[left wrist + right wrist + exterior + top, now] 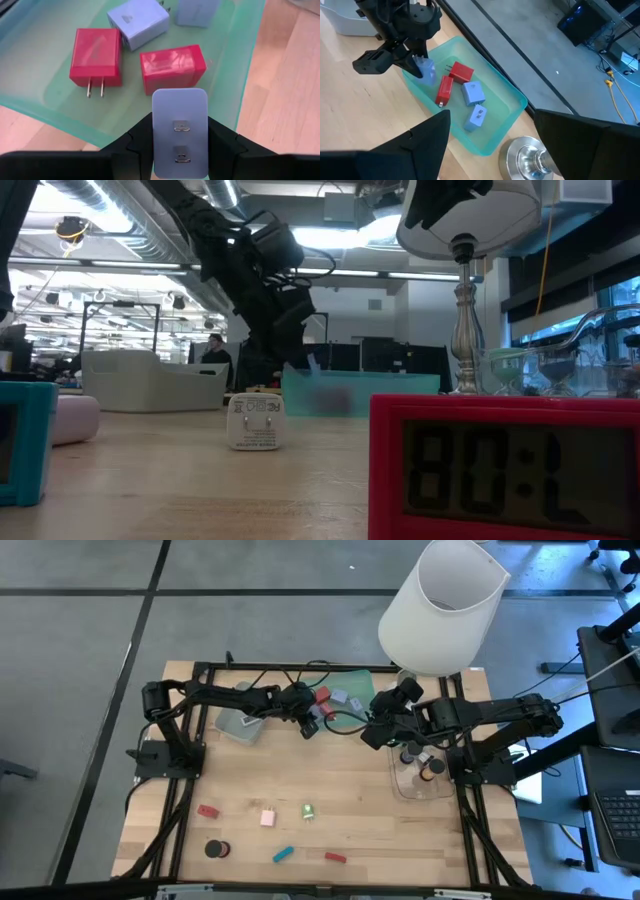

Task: Pick & Place Office items
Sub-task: Put the purple charger adapter into the green bin, then put the white charger adapter into the green bin

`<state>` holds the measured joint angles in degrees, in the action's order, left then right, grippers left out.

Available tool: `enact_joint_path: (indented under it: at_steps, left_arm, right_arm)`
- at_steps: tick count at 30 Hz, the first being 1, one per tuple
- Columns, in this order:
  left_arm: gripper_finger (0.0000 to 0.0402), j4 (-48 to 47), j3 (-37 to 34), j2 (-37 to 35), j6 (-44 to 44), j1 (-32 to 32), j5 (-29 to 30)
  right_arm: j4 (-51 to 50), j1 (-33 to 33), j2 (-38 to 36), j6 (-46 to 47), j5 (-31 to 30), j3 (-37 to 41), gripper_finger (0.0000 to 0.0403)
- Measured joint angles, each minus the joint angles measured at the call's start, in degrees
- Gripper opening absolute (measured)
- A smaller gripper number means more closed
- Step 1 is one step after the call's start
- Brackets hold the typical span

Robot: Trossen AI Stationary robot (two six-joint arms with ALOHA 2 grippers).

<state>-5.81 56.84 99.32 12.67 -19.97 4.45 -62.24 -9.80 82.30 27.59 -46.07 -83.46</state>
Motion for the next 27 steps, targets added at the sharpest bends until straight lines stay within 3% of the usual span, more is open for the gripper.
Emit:
enact_joint_path:
  at_steps: [10,20,27]
  left_arm:
    - [0.0132,-0.3,0.0,0.0,0.2,0.0,0.3]
    - [0.019,1.4,0.1,-0.1,3.0,0.0,0.6]
    - [0.0204,-5.1,4.7,-5.4,-2.7,0.4,-1.9]
  right_arm:
    - [0.0,0.0,0.0,0.0,0.0,0.0,0.0291]
    - [0.0,0.0,0.0,-0.1,0.2,0.0,0.0291]
    - [-0.3,0.0,0.0,-0.2,0.5,0.0,0.0291]
